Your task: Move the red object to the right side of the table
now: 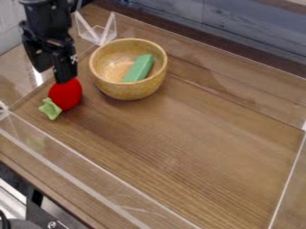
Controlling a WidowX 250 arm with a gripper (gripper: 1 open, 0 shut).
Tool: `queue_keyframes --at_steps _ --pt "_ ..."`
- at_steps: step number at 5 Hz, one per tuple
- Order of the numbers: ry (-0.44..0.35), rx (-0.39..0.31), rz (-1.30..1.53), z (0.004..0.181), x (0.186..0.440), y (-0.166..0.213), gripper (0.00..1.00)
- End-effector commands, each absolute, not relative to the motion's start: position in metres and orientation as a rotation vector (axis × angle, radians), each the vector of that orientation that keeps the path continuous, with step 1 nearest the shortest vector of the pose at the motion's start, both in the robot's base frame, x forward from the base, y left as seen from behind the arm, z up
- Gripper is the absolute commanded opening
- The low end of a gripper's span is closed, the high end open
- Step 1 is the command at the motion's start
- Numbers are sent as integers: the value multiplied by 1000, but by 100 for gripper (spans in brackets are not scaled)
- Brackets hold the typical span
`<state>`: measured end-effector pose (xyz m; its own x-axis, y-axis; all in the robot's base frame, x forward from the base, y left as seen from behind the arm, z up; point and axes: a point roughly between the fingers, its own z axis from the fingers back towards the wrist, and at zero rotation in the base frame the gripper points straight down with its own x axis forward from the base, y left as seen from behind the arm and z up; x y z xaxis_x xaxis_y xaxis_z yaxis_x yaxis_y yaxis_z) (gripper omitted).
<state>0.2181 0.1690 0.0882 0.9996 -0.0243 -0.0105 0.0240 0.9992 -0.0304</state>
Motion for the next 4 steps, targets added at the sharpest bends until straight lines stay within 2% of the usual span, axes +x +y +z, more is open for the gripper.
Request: queue_keyframes --at_steps 1,2,4 --pt "-25 -13 -15 83 222 179 100" --pt "-18 -15 -4 70 223 184 100" --pt "-11 -38 12 62 224 177 100"
